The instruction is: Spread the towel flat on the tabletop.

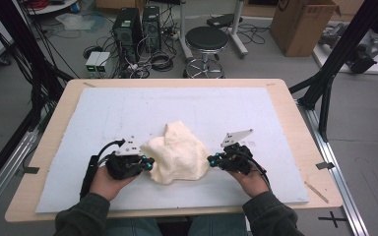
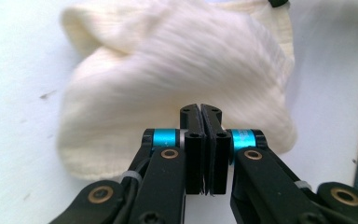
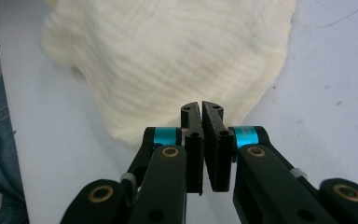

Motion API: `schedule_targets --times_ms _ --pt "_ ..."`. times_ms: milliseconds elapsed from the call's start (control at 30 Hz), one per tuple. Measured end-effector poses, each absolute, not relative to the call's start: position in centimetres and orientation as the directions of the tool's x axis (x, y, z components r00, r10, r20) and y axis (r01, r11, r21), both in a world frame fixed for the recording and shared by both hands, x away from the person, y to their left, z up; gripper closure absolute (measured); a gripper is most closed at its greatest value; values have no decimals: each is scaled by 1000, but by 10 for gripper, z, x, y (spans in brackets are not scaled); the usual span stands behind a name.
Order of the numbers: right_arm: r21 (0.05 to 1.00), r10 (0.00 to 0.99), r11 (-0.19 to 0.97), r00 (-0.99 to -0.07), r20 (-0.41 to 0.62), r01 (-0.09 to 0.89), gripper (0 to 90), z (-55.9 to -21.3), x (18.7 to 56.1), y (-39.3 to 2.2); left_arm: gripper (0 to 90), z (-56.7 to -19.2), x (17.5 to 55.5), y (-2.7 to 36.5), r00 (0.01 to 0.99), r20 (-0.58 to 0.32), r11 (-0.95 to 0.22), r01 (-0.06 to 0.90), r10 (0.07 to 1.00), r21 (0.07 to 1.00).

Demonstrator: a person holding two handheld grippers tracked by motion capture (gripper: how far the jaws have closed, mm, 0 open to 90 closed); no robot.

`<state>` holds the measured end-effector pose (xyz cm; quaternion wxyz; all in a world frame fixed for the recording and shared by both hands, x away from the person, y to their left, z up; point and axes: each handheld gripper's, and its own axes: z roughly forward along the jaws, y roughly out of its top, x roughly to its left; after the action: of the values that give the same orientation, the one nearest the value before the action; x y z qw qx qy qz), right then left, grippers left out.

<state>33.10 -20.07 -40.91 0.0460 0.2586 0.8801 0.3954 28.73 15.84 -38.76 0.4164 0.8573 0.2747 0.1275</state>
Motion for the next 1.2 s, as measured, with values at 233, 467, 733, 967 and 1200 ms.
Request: schedule_targets --times_ms 233,467,733,967,1200 --pt "699 486 581 -867 113 417 874 -411 320 -204 896 -385 273 180 808 13 -508 357 589 784" --pt "672 469 608 -874 126 423 867 -420 313 -204 895 -402 266 194 793 -13 -488 388 609 782" --pt "713 467 555 -870 159 428 725 -416 318 -215 743 -396 264 199 793 -43 -424 371 608 826" --pt "699 423 591 -892 158 403 634 -425 320 -209 606 -420 263 178 810 -55 -479 399 584 782" --pt "674 419 640 -903 97 370 660 -435 319 -204 625 -431 266 174 823 -40 -541 408 567 735"
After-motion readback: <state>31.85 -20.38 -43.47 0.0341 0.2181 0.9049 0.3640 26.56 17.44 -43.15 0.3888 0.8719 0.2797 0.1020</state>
